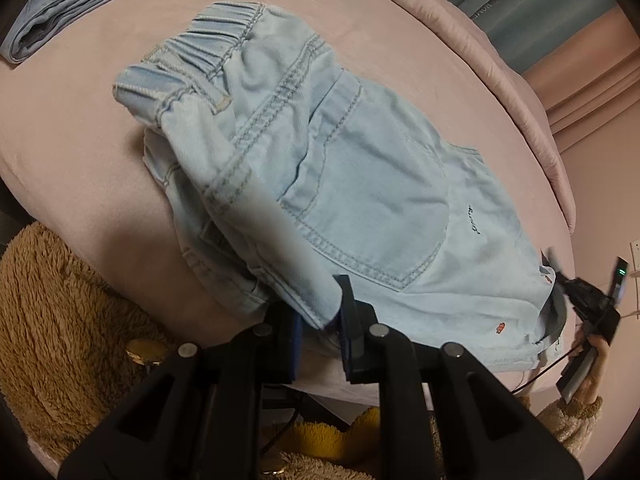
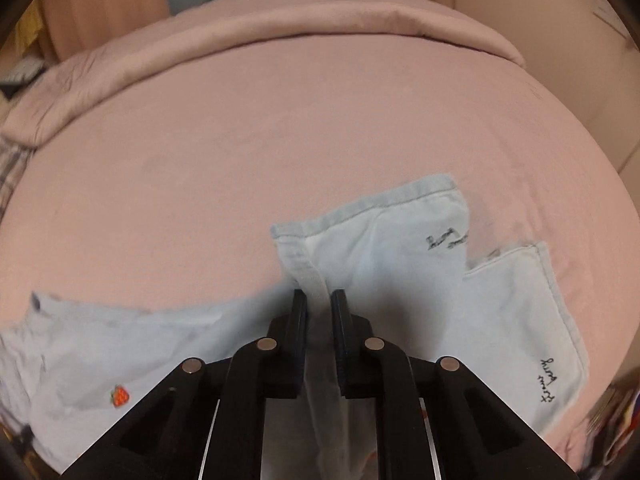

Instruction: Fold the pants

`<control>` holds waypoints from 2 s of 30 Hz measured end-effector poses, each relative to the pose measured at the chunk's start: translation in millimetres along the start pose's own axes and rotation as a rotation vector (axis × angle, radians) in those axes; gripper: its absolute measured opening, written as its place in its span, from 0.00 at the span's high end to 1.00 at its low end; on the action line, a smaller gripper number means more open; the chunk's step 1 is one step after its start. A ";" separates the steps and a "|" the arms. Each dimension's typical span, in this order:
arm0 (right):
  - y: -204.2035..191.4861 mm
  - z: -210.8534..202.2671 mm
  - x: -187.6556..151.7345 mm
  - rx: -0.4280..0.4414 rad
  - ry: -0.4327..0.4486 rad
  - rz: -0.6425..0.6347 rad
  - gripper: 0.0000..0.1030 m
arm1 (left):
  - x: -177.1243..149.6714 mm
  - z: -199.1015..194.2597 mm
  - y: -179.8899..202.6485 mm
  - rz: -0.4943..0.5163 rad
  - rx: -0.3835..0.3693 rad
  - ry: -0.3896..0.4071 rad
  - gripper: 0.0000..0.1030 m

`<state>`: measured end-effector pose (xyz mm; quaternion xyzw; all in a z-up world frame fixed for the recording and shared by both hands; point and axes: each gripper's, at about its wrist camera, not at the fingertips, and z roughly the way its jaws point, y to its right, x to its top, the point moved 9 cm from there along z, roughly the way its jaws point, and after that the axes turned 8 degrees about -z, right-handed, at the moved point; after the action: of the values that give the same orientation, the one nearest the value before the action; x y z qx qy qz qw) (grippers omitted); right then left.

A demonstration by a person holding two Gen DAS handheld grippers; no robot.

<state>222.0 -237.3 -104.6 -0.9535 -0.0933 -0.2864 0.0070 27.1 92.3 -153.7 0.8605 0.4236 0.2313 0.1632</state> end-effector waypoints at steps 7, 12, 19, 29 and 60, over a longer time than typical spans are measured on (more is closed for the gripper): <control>79.2 -95.9 -14.4 0.007 0.294 0.289 0.88 | -0.6 -3.8 0.0 0.006 -0.010 -0.006 0.85; 124.4 -91.4 -92.7 -0.044 0.265 0.462 0.96 | -3.0 -5.4 1.3 0.026 0.003 -0.009 0.85; 136.6 -49.6 -135.5 0.043 0.136 0.579 0.96 | -1.9 -7.3 -0.3 0.004 -0.019 -0.023 0.83; 148.1 -68.5 -127.4 0.037 0.169 0.571 0.96 | 8.7 -21.4 2.1 0.008 -0.078 -0.024 0.86; 30.1 -83.0 -62.5 0.092 0.156 0.173 0.56 | 56.7 -54.0 -22.2 0.026 -0.004 0.090 0.36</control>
<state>131.1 -283.3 -68.2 -0.9314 -0.0230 -0.3536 0.0828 14.0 155.5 -104.2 0.8543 0.4189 0.2727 0.1428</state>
